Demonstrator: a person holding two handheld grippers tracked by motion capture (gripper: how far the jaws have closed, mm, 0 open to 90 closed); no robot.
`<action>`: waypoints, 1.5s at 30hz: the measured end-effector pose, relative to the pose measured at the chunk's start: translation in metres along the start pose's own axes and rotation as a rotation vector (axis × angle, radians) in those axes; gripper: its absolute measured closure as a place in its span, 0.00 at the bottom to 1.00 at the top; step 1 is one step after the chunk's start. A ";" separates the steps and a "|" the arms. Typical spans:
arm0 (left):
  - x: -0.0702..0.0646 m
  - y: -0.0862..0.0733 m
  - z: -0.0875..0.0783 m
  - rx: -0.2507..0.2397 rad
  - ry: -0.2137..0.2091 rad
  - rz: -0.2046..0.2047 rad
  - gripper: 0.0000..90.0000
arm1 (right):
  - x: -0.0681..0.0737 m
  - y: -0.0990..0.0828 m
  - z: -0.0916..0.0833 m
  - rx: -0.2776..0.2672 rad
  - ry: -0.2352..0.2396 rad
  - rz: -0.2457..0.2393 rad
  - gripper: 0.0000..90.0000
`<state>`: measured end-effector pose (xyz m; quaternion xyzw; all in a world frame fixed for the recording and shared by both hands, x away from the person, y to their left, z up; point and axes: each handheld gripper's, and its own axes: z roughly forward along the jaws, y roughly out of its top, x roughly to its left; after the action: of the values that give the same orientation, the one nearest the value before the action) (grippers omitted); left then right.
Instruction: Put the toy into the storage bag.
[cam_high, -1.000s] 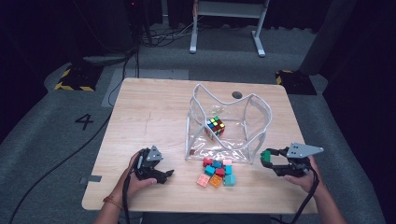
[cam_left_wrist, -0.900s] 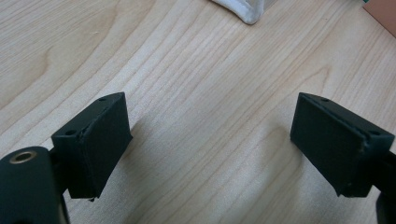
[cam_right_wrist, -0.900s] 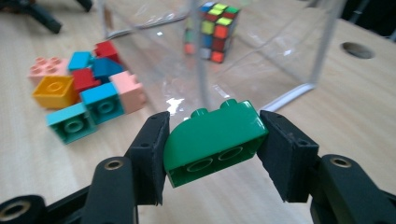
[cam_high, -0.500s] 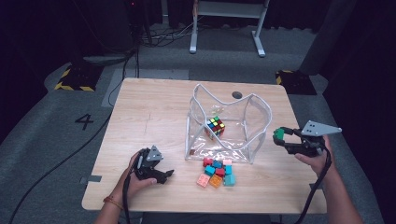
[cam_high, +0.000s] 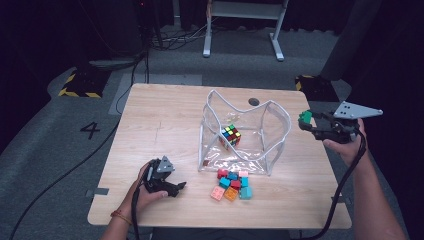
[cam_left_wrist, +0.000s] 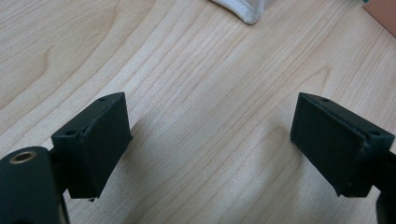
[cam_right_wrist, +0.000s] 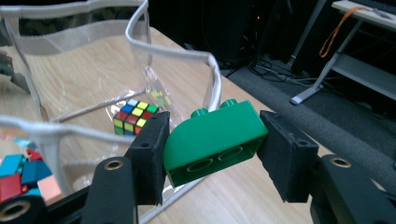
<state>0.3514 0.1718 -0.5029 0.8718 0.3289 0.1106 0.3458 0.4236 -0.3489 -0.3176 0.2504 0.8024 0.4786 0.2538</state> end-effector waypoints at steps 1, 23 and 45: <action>0.000 0.000 0.000 0.000 0.000 0.000 0.14 | 0.000 0.000 0.000 0.000 0.000 0.000 0.51; 0.000 0.000 0.000 0.000 0.000 0.000 0.14 | 0.007 0.036 0.046 -0.006 0.101 -0.004 0.51; 0.000 0.000 0.000 0.001 0.001 -0.001 0.14 | 0.029 0.052 0.100 0.153 0.243 -0.128 0.50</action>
<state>0.3514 0.1719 -0.5029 0.8719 0.3293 0.1106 0.3452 0.4754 -0.2446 -0.3169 0.1577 0.8755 0.4259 0.1648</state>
